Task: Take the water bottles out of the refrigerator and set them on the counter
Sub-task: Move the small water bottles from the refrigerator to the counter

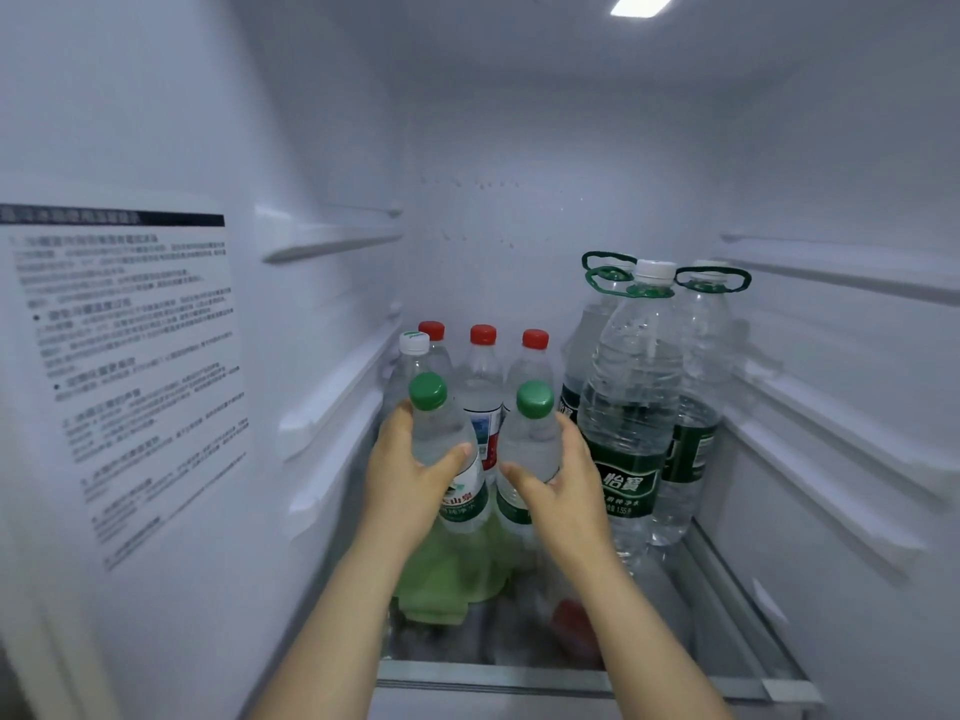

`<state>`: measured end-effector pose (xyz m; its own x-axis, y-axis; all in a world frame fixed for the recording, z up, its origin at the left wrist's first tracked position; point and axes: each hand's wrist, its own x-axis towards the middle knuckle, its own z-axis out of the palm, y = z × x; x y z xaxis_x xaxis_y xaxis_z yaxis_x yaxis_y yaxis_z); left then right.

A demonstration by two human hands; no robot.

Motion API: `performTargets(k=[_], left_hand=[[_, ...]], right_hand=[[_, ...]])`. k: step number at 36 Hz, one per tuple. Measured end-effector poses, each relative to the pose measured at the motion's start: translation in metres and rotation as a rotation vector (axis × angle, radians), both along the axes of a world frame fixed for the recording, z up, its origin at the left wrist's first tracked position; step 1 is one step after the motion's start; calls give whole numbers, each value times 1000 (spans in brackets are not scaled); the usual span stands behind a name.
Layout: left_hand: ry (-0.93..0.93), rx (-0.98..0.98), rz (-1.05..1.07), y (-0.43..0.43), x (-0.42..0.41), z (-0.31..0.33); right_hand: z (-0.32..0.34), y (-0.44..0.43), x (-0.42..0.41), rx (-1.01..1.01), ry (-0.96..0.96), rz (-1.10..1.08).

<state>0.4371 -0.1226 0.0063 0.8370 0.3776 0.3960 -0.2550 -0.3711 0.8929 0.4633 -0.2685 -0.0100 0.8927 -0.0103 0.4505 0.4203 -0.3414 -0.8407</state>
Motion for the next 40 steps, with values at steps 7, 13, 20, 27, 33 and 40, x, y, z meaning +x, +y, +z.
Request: performTargets(k=[7,13,20,27,33,40], left_hand=[[-23,55,-105,-10,-30,1],[-7,75,-161,-10,-47,-2],[1,-9,-235,-13,-48,-7],[49,-98,-315,-14,-50,-20],[141,-114,-287,-9,-52,-40],[147,-111,-310,-8,-52,-45]], right_hand=[[1,-9,-28,75,-23,9],[0,-18,-56,103,-20,-4],[-4,-18,-65,120,-5,-3],[-18,-16,-71,193,29,29],[-25,-16,-75,220,68,7],[-24,-15,-78,217,121,2]])
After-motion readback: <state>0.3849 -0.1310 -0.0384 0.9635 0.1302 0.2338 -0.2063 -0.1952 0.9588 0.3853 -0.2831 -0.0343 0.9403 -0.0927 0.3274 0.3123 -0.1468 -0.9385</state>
